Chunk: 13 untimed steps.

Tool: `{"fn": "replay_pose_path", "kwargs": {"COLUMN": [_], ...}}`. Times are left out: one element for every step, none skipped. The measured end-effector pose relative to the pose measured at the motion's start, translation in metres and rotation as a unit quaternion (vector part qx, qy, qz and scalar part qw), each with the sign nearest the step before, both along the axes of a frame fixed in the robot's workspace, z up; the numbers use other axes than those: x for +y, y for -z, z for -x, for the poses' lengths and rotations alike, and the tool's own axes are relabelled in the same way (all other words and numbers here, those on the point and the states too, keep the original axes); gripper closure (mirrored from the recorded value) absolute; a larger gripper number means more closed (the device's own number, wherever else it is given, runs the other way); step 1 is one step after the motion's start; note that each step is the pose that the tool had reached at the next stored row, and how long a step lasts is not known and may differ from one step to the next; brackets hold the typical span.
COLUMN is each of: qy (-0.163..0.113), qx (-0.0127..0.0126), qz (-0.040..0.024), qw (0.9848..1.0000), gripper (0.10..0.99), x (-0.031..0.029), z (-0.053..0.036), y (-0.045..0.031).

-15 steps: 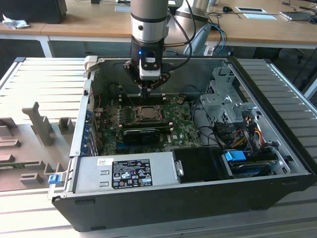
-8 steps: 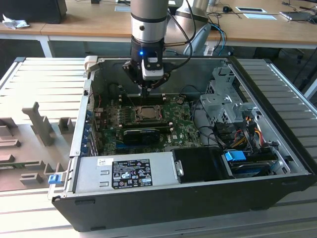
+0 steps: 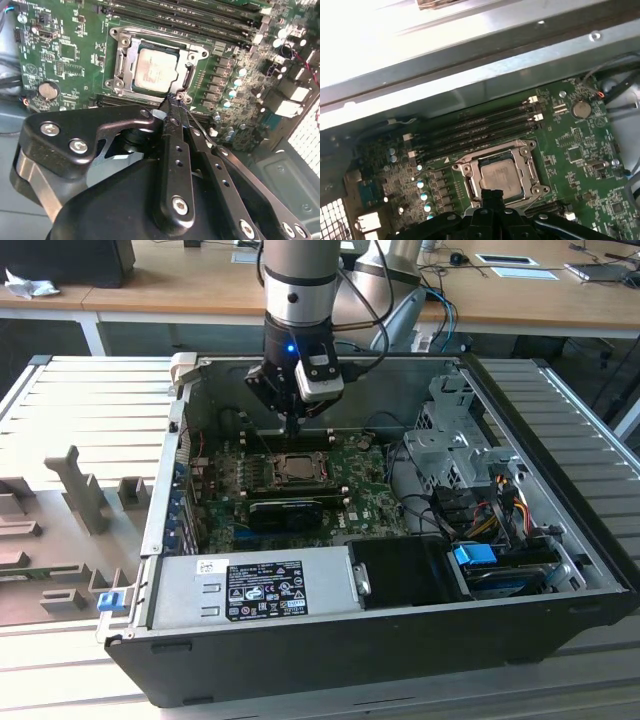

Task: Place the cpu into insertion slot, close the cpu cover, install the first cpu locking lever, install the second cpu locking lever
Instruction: 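Install the first cpu locking lever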

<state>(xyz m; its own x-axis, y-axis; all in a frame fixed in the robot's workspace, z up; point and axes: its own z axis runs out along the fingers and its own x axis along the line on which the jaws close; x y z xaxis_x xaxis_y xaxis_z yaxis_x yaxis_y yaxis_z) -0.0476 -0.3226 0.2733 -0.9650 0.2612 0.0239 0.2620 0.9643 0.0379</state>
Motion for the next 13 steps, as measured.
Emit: {"fn": "replay_pose_path", "kwargs": {"qy": [-0.002, -0.003, -0.003, -0.004, -0.013, -0.024, -0.033, -0.045, -0.061, -0.072, -0.079, -0.084, -0.084], "qx": [0.0, -0.0002, -0.0002, -0.0004, -0.0003, -0.0003, -0.0003, -0.0003, -0.0004, -0.0007, -0.0012, -0.002, -0.002], "qz": [-0.0001, -0.0001, 0.0, -0.0002, -0.0003, -0.0003, -0.0003, -0.0004, -0.0003, -0.0007, -0.001, -0.001, -0.0009], "qw": [1.0, 1.0, 1.0, 1.0, 0.9999, 0.9997, 0.9994, 0.999, 0.9981, 0.9974, 0.9968, 0.9965, 0.9964], "gripper": [0.98, 0.98, 0.98, 0.98, 0.98, 0.98, 0.98, 0.98, 0.98, 0.98, 0.98, 0.98, 0.98], "x": [0.0, 0.0, 0.0, 0.0, 0.0, 0.0, 0.0, 0.0, 0.0, 0.0, 0.0, -0.0001, -0.0001], "z": [0.0008, 0.0024, 0.0041, 0.0073, 0.0077, 0.0077, 0.0078, 0.0078, 0.0078, 0.0097, 0.0141, 0.0158, 0.016], "y": [0.0001, 0.0001, 0.0, 0.0001, 0.0001, 0.0001, 0.0002, 0.0003, 0.0004, 0.0008, 0.0011, 0.0014, 0.0014]}}
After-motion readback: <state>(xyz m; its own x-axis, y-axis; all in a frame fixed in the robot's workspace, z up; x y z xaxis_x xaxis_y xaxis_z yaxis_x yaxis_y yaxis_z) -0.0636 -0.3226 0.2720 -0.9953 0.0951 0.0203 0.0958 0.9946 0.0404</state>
